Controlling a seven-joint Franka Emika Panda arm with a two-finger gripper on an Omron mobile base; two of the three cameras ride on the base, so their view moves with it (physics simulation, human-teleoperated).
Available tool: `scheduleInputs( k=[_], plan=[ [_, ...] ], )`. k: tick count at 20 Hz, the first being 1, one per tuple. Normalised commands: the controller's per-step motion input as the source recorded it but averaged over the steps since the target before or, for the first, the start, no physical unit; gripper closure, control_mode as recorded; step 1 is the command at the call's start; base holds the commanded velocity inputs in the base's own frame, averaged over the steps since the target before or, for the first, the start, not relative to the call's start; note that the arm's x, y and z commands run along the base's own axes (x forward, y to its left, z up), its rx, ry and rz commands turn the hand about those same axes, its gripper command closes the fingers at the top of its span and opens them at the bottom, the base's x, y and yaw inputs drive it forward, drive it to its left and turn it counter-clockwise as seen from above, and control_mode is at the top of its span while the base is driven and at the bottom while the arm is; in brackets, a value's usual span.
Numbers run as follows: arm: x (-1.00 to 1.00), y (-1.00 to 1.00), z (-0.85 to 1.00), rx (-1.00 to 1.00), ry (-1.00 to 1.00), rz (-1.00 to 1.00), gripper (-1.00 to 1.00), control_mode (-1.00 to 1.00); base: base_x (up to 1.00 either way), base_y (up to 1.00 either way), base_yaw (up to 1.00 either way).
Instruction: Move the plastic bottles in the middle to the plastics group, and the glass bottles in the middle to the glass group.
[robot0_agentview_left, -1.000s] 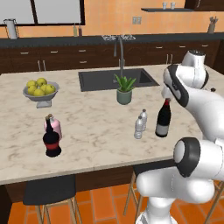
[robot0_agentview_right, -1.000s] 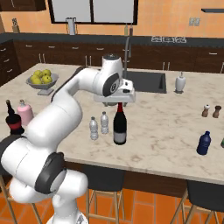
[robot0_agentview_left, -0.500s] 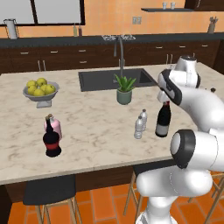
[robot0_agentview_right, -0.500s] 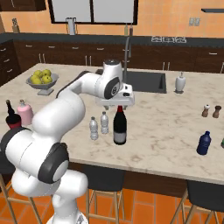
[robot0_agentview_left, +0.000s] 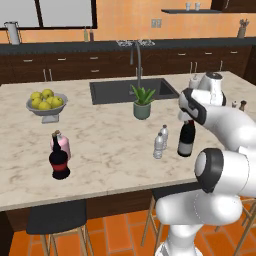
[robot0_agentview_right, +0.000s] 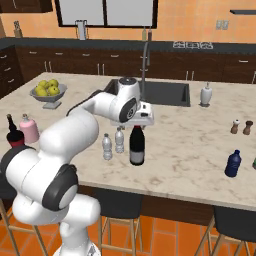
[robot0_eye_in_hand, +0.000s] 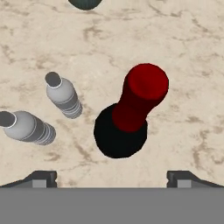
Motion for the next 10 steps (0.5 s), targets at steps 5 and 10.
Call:
scheduleInputs(
  k=[5, 10],
  plan=[
    [0.00, 0.00, -0.18, 0.00, -0.04, 0.00, -1.00, -1.00, 0.00, 0.00, 0.00],
    [0.01, -0.01, -0.21, 0.00, -0.04, 0.00, -1.00, -1.00, 0.00, 0.00, 0.00]
  ],
)
